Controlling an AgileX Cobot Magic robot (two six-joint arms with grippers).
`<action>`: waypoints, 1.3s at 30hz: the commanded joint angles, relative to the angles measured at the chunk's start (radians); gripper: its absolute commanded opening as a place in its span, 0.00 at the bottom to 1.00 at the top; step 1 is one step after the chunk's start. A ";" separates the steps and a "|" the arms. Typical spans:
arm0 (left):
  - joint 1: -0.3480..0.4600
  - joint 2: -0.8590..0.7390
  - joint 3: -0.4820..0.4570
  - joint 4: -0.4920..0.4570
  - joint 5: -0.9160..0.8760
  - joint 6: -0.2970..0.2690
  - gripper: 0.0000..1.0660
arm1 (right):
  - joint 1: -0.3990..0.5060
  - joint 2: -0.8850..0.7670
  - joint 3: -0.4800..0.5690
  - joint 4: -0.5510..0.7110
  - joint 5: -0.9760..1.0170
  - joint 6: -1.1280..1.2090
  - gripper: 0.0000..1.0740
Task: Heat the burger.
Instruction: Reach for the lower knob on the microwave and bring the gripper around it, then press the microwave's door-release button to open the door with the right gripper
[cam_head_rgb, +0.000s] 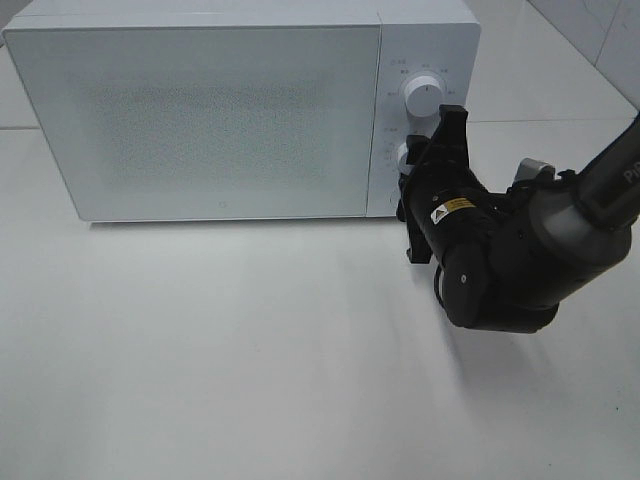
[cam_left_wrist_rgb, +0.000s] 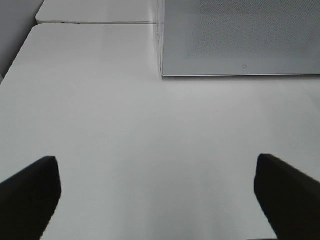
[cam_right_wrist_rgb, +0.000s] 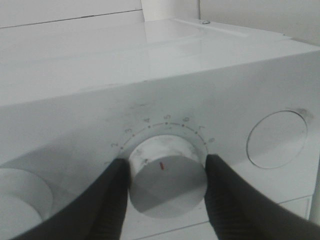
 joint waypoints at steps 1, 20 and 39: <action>0.002 -0.019 0.000 -0.003 -0.013 -0.002 0.92 | -0.002 -0.004 0.010 -0.020 -0.189 -0.028 0.46; 0.002 -0.019 0.000 -0.003 -0.013 -0.002 0.92 | -0.002 -0.093 0.123 -0.141 -0.075 -0.159 0.69; 0.002 -0.019 0.000 -0.003 -0.013 -0.002 0.92 | -0.005 -0.467 0.261 -0.233 0.639 -0.958 0.69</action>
